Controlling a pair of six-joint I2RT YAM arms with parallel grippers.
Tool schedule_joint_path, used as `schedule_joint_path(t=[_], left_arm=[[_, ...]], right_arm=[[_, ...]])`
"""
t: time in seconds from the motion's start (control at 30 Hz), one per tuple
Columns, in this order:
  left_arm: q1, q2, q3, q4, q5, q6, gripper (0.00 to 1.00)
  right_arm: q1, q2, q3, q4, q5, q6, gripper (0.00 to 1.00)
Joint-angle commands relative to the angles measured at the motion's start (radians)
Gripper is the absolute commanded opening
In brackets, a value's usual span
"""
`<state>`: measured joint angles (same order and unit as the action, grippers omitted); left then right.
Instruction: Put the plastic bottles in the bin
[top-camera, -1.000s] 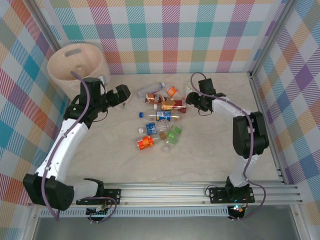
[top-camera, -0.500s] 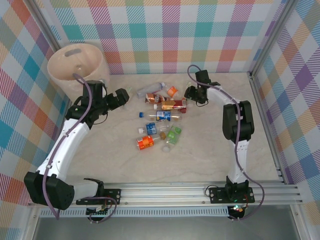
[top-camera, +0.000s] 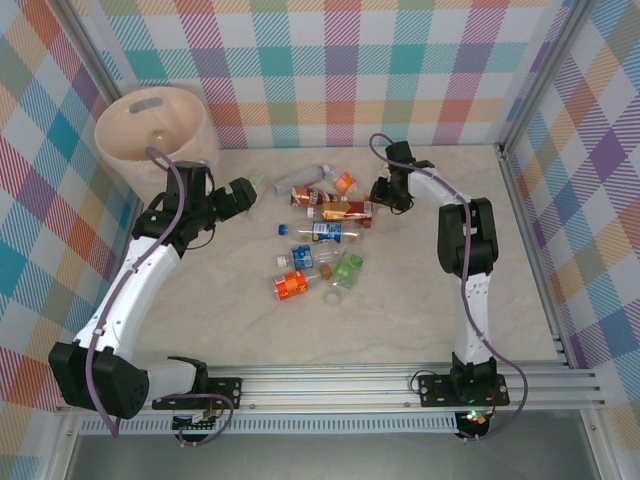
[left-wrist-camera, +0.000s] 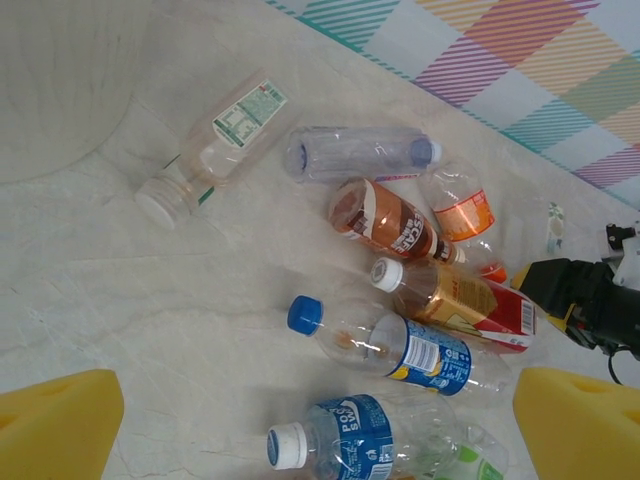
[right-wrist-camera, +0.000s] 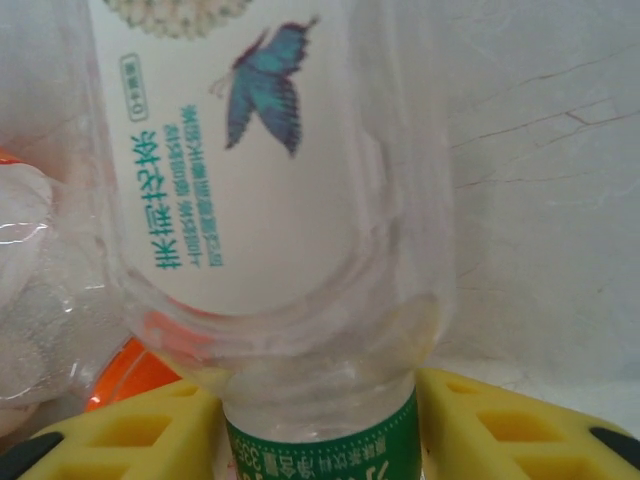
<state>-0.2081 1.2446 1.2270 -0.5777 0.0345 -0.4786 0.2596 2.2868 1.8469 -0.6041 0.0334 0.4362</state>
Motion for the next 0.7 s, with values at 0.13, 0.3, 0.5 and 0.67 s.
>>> schedule_joint_path(t=[0.13,0.3,0.5,0.67], left_arm=[[-0.001,0.013,-0.021,-0.009,0.006,-0.001,1.0],[-0.001,0.014,-0.035,0.022,0.041,-0.004,1.0],[-0.002,0.015,-0.078,0.124,0.172,-0.026,1.0],[-0.008,0.01,-0.127,0.213,0.219,-0.074,1.0]], right_arm=[[0.007,0.021,0.035,-0.017,0.009,-0.035,0.39],[0.007,-0.111,-0.115,0.111,0.026,-0.043,0.32],[0.007,-0.305,-0.356,0.263,0.0,-0.034,0.29],[0.01,-0.444,-0.522,0.299,-0.018,-0.024,0.29]])
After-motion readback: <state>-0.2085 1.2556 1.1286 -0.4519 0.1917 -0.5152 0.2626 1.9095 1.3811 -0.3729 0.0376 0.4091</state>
